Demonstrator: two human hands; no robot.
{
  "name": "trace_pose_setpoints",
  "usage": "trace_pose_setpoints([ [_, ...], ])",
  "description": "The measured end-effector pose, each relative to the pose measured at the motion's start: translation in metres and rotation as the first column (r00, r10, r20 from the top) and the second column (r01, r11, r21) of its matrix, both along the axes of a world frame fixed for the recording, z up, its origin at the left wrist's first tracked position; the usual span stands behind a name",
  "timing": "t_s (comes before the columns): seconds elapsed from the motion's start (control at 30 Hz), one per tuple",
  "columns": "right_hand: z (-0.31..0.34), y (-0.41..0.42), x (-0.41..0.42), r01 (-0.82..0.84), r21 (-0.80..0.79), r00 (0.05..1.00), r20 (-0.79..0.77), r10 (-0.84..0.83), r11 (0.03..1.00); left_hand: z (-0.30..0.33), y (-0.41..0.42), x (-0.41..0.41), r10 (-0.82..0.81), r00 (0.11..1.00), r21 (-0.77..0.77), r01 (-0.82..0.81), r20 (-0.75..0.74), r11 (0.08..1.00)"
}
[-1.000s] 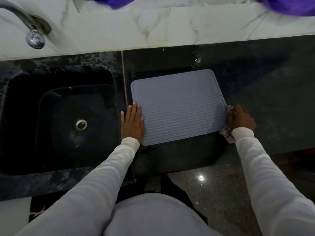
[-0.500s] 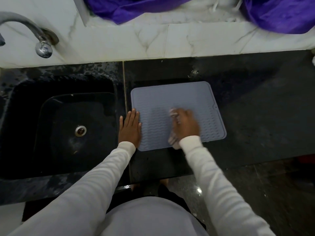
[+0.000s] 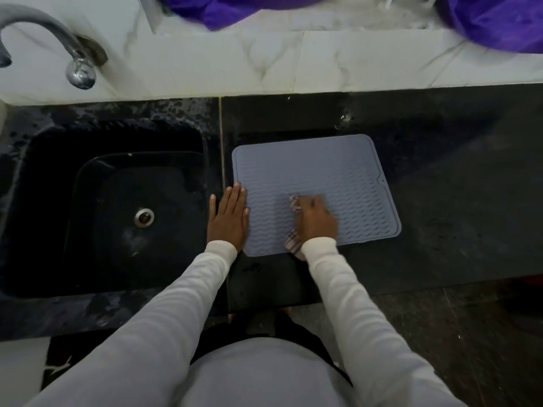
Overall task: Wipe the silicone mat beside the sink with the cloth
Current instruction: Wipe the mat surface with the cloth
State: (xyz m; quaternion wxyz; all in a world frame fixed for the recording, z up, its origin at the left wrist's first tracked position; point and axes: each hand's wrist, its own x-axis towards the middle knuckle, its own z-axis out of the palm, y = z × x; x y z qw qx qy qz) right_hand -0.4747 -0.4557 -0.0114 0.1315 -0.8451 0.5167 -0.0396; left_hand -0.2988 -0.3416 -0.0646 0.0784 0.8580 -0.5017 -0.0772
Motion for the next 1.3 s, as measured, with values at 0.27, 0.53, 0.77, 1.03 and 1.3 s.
trace_pose_setpoints([
  [0.27,-0.001,-0.084,-0.074,0.212,0.021,0.968,-0.144,-0.207,0.977,0.001,0.000,-0.002,0.006,1.000,0.015,-0.005,-0.008,1.000],
  [0.53,-0.004,-0.138,-0.125,0.440,-0.040,0.892,-0.092,-0.442,0.897,-0.002,0.000,-0.002,0.002,1.000,0.016,-0.002,-0.020,1.000],
  [0.77,0.005,-0.142,-0.122,0.466,0.044,0.881,-0.113,-0.459,0.884,0.000,-0.001,-0.003,0.008,0.999,0.002,-0.008,-0.045,1.000],
  [1.03,0.037,-0.044,-0.064,0.097,0.044,0.993,0.059,-0.099,0.994,0.008,-0.002,-0.006,0.044,0.988,-0.019,-0.047,-0.147,0.999],
  [1.3,-0.004,0.091,0.026,-0.255,0.026,0.967,-0.003,0.255,0.967,0.005,0.007,-0.016,0.103,0.980,-0.010,-0.106,-0.170,0.994],
])
